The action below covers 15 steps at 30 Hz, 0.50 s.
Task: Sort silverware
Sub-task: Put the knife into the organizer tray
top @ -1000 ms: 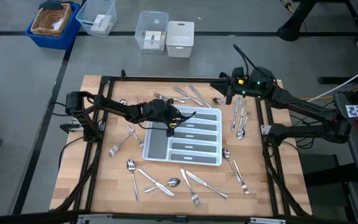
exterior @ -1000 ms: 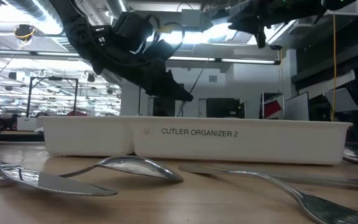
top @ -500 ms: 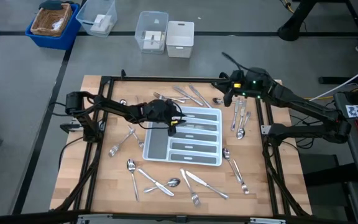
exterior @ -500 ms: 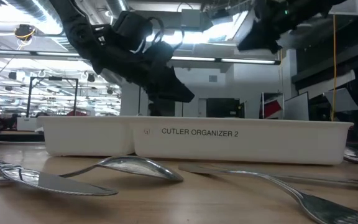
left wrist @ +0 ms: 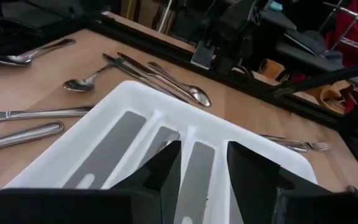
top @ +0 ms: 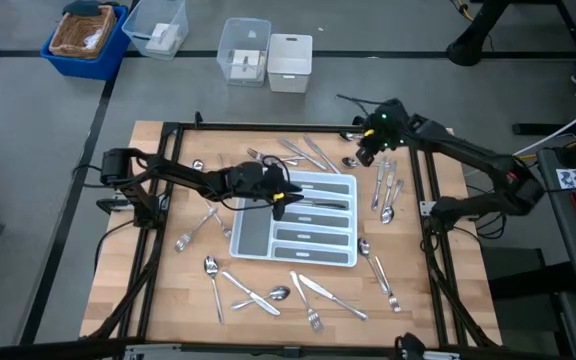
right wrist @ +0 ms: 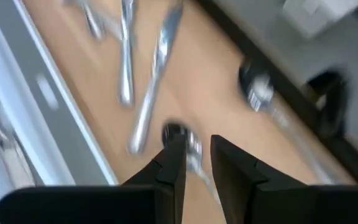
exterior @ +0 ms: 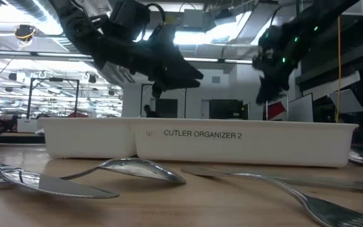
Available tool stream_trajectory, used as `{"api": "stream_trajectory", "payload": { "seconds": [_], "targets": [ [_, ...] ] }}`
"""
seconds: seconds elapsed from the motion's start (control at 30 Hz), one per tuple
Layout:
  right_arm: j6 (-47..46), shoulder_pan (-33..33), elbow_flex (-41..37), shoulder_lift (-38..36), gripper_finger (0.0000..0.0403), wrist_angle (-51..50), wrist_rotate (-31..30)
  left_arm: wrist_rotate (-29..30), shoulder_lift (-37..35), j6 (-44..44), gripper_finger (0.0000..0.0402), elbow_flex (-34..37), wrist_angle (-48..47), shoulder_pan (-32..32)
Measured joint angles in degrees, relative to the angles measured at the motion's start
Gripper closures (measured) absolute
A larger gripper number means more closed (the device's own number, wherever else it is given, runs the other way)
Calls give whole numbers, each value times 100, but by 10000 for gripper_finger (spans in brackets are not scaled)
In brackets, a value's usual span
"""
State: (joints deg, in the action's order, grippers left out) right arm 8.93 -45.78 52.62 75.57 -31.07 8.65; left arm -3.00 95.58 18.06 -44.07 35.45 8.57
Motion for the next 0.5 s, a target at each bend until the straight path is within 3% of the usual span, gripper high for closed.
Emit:
{"api": "stream_trajectory", "payload": {
  "seconds": [0.27,0.5],
  "targets": [
    [789,-155,0,1100,324,-562,-106,1,-35,17,282,2,-50,3],
    [1101,-151,0,1546,324,-634,-151,2,-34,20,282,2,-111,3]
  ]
}}
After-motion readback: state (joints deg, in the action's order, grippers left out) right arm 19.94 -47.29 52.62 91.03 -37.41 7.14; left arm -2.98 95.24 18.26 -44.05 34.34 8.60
